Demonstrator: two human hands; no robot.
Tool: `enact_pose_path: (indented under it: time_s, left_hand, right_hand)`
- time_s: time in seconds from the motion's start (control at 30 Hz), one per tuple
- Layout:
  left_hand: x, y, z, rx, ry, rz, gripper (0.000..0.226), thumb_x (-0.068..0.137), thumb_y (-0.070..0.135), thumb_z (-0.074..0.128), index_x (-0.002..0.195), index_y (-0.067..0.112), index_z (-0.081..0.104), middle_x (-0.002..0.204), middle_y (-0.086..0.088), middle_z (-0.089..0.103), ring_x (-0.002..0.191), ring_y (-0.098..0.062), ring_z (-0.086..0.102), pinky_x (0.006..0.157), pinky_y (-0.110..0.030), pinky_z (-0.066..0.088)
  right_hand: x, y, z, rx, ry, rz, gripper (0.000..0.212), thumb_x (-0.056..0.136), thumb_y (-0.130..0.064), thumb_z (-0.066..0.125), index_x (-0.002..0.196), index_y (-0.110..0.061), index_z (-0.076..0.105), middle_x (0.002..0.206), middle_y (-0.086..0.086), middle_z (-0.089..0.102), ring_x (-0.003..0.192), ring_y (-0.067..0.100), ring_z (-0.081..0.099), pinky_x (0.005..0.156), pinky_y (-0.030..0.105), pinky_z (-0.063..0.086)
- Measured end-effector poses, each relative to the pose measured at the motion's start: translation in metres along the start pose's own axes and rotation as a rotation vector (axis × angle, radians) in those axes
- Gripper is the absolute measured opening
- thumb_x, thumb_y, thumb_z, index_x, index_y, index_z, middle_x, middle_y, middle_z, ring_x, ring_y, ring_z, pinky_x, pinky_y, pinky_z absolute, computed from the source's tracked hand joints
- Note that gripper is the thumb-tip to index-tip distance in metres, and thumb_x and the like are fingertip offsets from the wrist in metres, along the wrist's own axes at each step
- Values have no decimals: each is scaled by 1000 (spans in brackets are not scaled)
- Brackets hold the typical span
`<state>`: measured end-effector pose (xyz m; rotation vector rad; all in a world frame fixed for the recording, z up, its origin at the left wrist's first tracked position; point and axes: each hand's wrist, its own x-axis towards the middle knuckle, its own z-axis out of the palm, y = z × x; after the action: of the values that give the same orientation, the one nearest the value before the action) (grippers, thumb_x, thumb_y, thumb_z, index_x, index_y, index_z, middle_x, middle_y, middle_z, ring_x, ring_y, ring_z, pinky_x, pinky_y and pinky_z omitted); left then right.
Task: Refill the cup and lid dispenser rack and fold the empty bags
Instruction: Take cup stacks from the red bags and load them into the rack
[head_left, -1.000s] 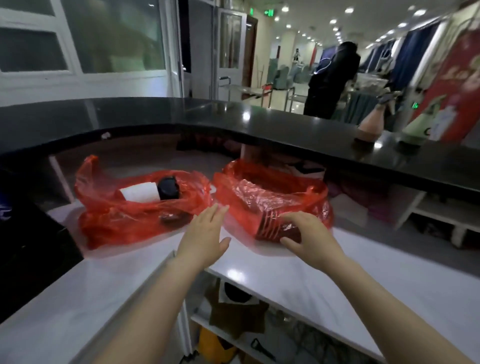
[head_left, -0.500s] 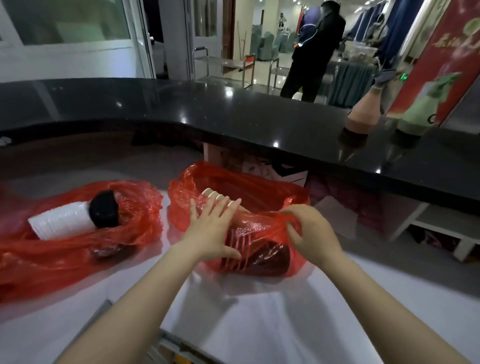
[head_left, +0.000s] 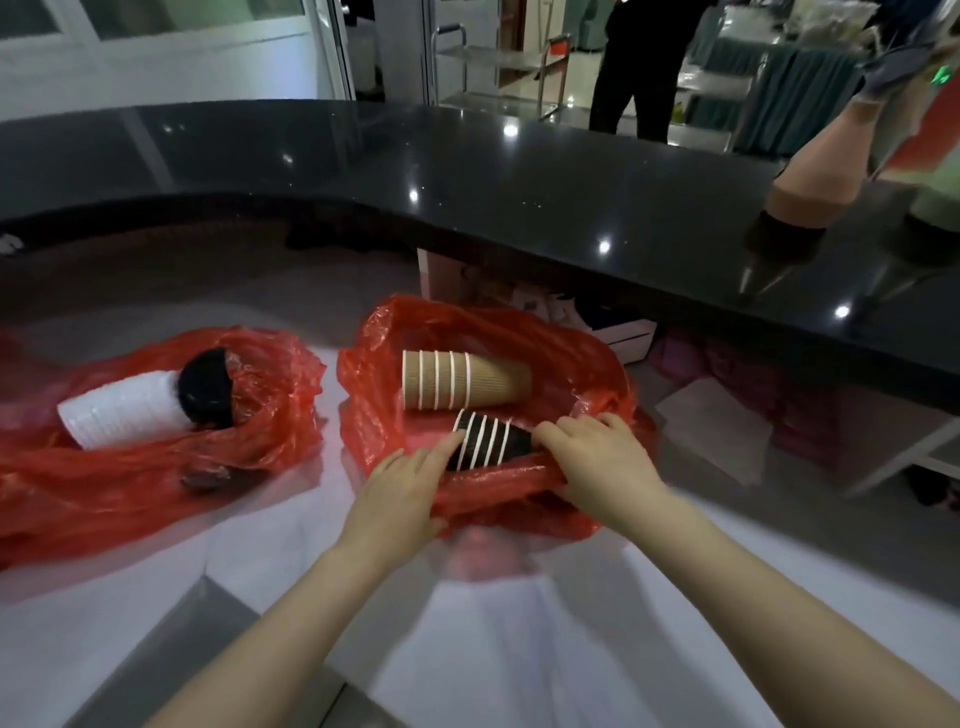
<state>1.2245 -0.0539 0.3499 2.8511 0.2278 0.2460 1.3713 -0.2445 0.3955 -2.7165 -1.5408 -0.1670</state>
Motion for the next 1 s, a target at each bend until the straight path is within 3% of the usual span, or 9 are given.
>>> enact_pose_path:
  time_s: [0.1, 0.17, 0.23, 0.33, 0.47, 0.6, 0.7, 0.83, 1.0]
  left_hand:
    - [-6, -1, 2, -279, -73, -101, 95, 74, 53, 72, 149, 37, 17, 129, 10, 49, 112, -12, 52, 92, -29, 42]
    - [-5, 2, 3, -380, -39, -192, 68, 87, 52, 58, 146, 35, 28, 125, 11, 51, 110, -9, 53, 86, -25, 39]
    - [3, 7, 3, -340, 71, -242, 45, 95, 44, 48, 136, 25, 48, 123, 4, 58, 111, -14, 55, 86, -26, 39]
    - [22, 20, -2, -397, 148, -315, 43, 90, 40, 59, 128, 22, 55, 118, 7, 64, 109, -12, 58, 89, -31, 45]
    - [42, 39, -1, -709, 142, -483, 45, 82, 25, 73, 123, 17, 56, 98, 5, 69, 90, -10, 65, 73, -21, 47]
    - [38, 43, 5, -983, 164, -590, 18, 89, 10, 64, 106, 9, 66, 94, -3, 72, 94, -21, 68, 77, -26, 51]
    - [29, 33, -6, -1046, 278, -654, 19, 92, 9, 59, 110, 4, 63, 102, -11, 70, 96, -24, 66, 85, -34, 52]
    - [12, 11, -34, -1165, 461, -691, 16, 95, 9, 52, 110, 8, 60, 98, -8, 69, 86, -17, 67, 72, -29, 51]
    - [-13, -15, -56, -1320, 568, -774, 18, 98, 8, 46, 111, 8, 58, 110, -16, 66, 100, -25, 64, 88, -39, 50]
  right_hand:
    - [-20, 0, 12, 2, 7, 53, 23, 79, -28, 60, 101, -21, 55, 93, -1, 63, 92, 27, 61, 86, 40, 35]
    - [-30, 4, 21, 28, -104, 48, 33, 83, -50, 54, 105, -25, 55, 102, -5, 62, 100, 21, 56, 92, 39, 32]
    - [-37, 7, 24, 109, -144, 45, 45, 86, -66, 41, 106, -29, 58, 103, -8, 63, 101, 17, 55, 91, 36, 33]
    - [-48, 10, 22, 320, -32, 33, 32, 96, -49, 40, 100, -27, 64, 95, -6, 67, 92, 20, 60, 77, 32, 36]
    - [-58, 11, 18, 363, 256, 64, 5, 85, -16, 70, 85, -13, 72, 87, 2, 68, 82, 25, 62, 77, 37, 51]
    - [-60, 13, 17, 355, 359, 127, 13, 87, -19, 67, 80, -11, 74, 86, 1, 68, 81, 25, 62, 74, 38, 51]
    - [-59, 15, 13, 319, 330, 144, 12, 88, -18, 64, 82, -12, 73, 82, 2, 69, 77, 28, 61, 70, 38, 48]
    - [-46, 13, 2, 252, 269, 192, 13, 90, -22, 62, 86, -14, 72, 80, 1, 69, 80, 26, 61, 74, 41, 47]
    - [-10, -3, -15, 340, 396, 115, 9, 84, -10, 68, 92, -9, 71, 86, 4, 69, 83, 27, 60, 74, 41, 51]
